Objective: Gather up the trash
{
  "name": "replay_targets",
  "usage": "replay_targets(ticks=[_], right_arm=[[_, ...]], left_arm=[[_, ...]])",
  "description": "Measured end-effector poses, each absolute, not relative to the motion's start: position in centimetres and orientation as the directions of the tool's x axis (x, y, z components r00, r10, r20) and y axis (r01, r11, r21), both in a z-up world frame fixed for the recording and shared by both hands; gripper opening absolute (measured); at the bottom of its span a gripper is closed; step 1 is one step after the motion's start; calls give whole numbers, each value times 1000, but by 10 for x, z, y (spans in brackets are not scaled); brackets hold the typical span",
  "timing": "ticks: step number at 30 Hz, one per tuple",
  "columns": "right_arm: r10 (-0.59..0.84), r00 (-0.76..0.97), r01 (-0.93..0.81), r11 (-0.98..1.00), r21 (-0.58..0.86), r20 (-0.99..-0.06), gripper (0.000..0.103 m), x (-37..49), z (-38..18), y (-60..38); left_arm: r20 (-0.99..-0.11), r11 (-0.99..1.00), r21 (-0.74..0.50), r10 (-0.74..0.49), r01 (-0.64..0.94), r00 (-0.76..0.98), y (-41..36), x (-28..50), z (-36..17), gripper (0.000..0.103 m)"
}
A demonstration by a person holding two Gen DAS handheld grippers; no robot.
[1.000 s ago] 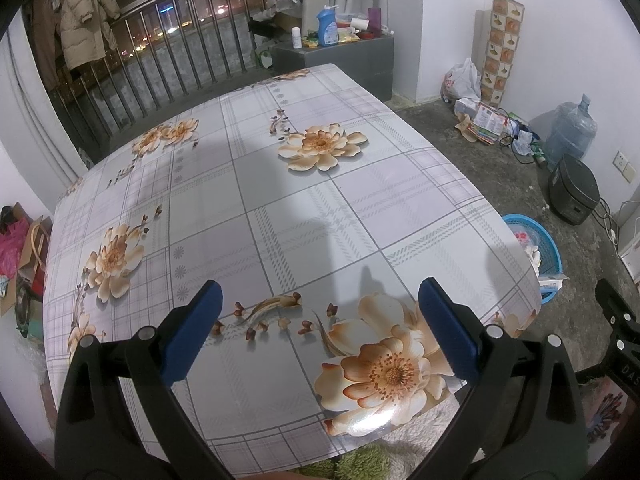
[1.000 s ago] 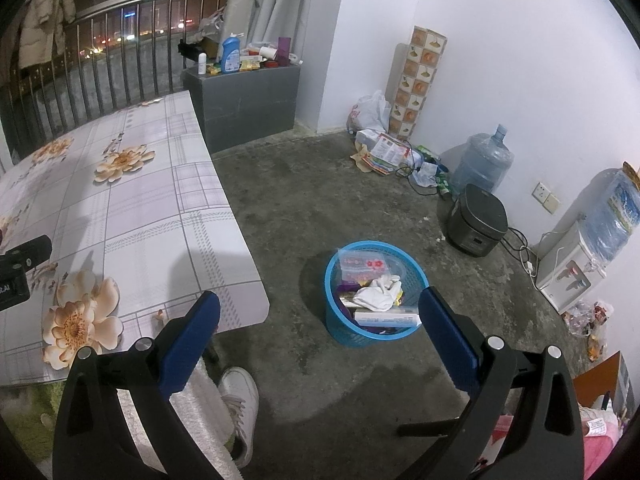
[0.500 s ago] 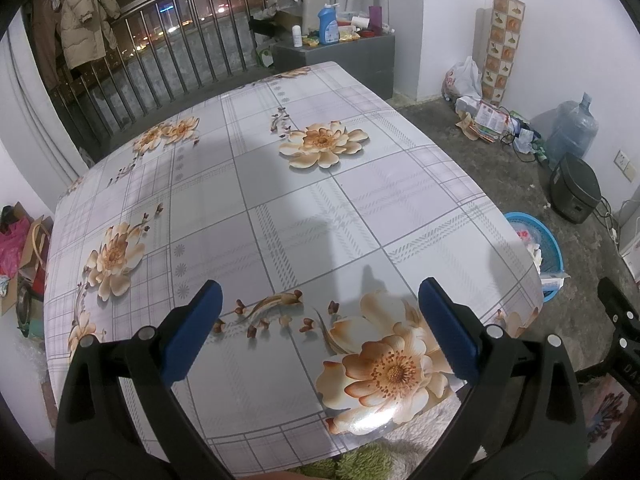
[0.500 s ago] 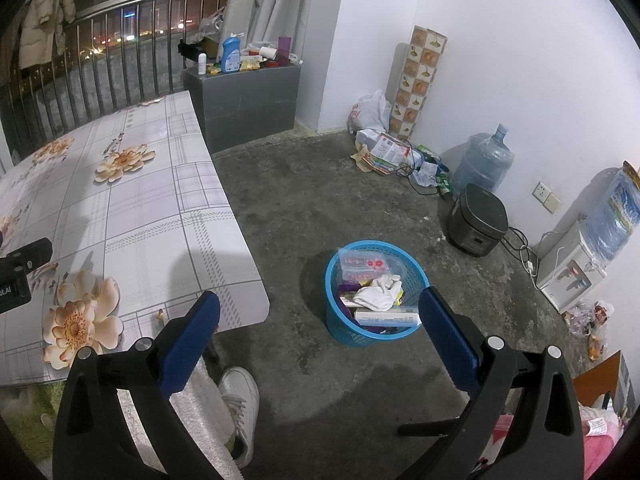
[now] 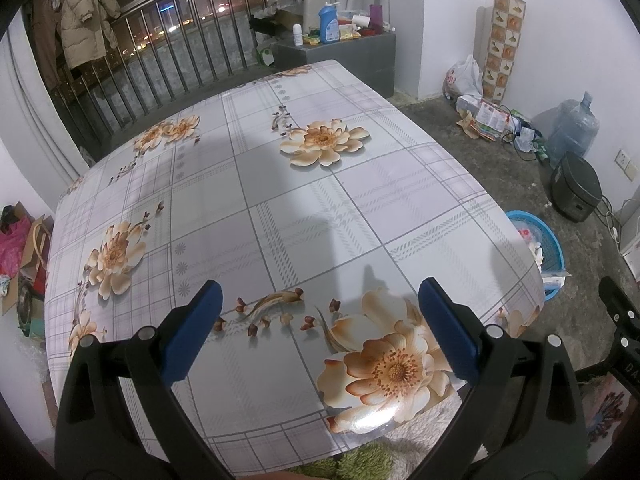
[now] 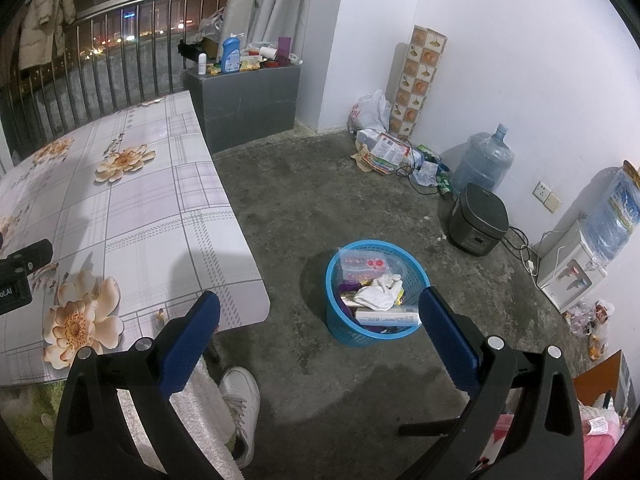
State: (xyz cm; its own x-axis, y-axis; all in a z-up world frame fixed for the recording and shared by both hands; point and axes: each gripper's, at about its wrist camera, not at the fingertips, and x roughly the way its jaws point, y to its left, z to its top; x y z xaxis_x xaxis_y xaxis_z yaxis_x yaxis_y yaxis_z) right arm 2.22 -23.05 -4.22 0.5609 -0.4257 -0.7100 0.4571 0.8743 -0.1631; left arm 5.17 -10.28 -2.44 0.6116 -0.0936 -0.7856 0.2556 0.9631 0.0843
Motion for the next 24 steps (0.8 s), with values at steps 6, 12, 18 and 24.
replay_targets(ticks=[6,12,18,24], right_arm=[[-426,561,457,874,-163,-710,97,22,-42,-230],[-426,561,457,874,-163,-709,97,22,-42,-230],[-426,562,457,874,-163,-709,97,21,-42,-231],[-424,561,460,874,-158,-711,97,27,-40,-229]], left_arm=[[-785,963,84,-94,256,612,-103,52,-24,94],[-785,963,84,-94,256,613,-102,52,-24,94],[-786,963,85,-94,257,611,-102,52,-24,94],[-789,960,87,-98,267,607,-99,47,-25,94]])
